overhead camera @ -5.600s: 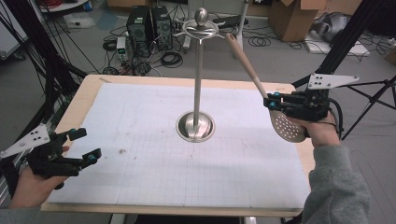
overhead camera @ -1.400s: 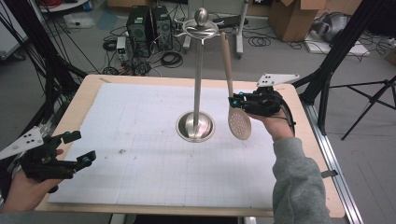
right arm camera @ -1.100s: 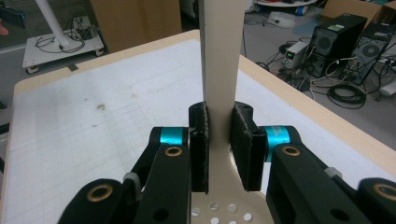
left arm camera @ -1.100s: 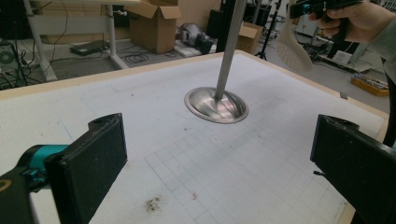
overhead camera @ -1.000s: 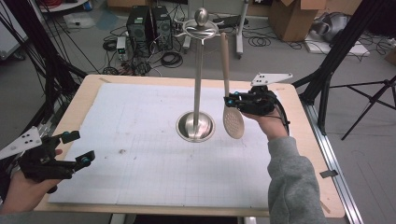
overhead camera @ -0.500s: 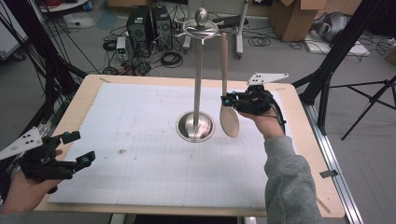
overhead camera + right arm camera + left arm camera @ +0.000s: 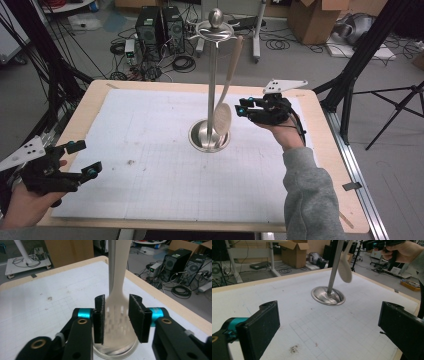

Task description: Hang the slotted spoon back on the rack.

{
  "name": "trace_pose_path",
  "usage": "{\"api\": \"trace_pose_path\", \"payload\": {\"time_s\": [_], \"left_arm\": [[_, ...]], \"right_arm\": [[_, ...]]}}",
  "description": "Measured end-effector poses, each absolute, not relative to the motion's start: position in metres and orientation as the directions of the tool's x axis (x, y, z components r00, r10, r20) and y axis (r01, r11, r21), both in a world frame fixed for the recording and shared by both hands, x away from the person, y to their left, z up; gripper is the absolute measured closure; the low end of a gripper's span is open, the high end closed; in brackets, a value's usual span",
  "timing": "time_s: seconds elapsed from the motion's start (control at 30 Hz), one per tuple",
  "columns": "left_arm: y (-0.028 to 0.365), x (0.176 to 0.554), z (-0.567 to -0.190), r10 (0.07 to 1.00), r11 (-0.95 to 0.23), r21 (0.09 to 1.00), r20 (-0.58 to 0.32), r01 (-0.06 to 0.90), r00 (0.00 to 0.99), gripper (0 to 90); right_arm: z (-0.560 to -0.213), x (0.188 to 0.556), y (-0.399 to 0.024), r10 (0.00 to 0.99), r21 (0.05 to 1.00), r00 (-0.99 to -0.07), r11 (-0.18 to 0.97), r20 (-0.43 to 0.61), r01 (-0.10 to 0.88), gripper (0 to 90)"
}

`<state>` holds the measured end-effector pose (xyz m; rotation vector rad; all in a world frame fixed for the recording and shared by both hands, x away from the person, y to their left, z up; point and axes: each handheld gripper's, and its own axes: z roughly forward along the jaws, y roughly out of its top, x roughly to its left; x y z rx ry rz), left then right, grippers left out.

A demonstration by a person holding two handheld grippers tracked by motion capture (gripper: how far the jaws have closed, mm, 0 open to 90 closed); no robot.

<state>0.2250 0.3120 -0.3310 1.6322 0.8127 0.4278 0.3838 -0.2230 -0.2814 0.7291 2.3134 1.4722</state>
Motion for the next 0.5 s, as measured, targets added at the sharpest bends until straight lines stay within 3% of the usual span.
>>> {"api": "trace_pose_path", "payload": {"time_s": [0.5], "left_arm": [[0.3117, 0.2258, -0.3317, 0.712, -0.051, 0.96, -0.158, 0.274, 0.684, 4.1]], "right_arm": [[-0.2902, 0.3783, -0.224, 0.556, 0.91, -0.83, 0.325, 0.038, 0.259, 20.5]]}}
